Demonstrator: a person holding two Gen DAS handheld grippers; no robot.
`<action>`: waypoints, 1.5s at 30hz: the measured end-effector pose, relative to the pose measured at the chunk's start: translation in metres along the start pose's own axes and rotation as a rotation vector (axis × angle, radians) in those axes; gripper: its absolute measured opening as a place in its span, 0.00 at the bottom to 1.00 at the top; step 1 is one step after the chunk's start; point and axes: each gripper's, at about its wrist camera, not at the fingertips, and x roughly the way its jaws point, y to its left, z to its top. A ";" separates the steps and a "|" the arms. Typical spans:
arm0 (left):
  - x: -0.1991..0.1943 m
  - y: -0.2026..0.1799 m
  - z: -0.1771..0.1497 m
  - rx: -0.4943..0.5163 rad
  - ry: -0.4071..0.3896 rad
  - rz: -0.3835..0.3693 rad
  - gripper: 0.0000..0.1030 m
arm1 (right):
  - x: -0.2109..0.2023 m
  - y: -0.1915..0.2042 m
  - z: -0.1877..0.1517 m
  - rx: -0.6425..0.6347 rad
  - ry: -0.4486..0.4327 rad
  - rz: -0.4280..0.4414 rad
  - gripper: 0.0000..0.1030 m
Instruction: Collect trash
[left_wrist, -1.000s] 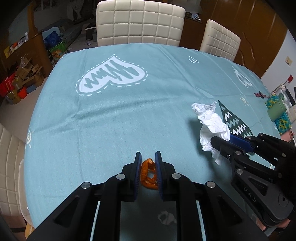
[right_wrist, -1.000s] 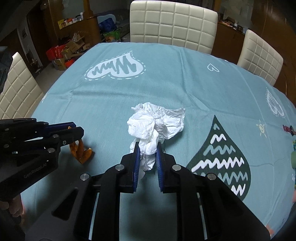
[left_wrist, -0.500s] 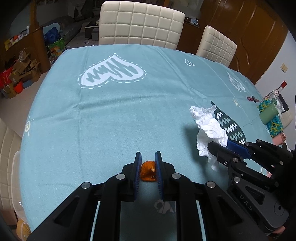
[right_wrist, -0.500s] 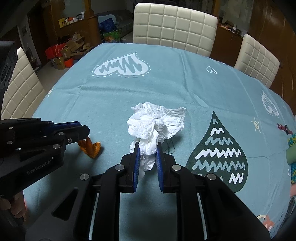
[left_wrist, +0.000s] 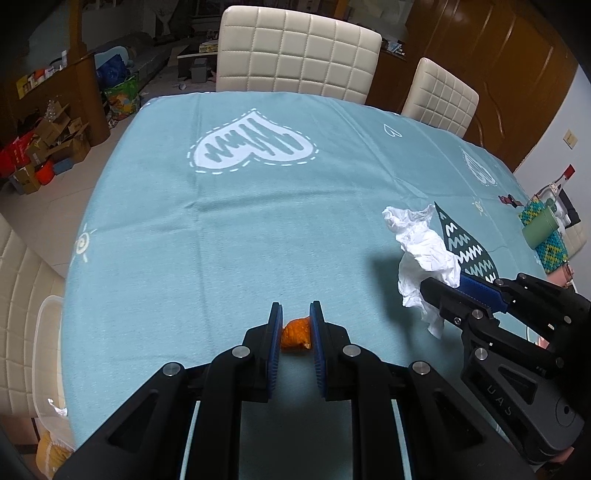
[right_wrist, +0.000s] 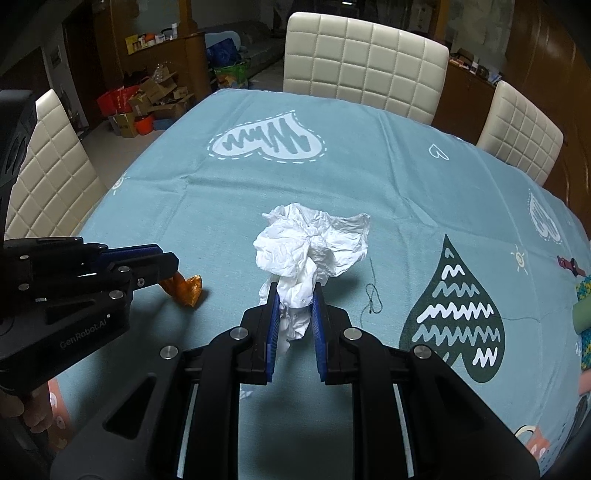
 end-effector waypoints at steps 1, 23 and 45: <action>-0.001 0.001 -0.001 0.000 0.000 0.001 0.15 | 0.000 0.002 0.000 -0.003 -0.001 0.001 0.18; -0.008 0.051 -0.004 -0.031 -0.006 -0.019 0.15 | 0.010 0.062 0.021 -0.067 0.012 0.010 0.18; -0.028 0.143 -0.013 -0.160 -0.043 -0.003 0.15 | 0.028 0.156 0.056 -0.203 0.018 0.066 0.18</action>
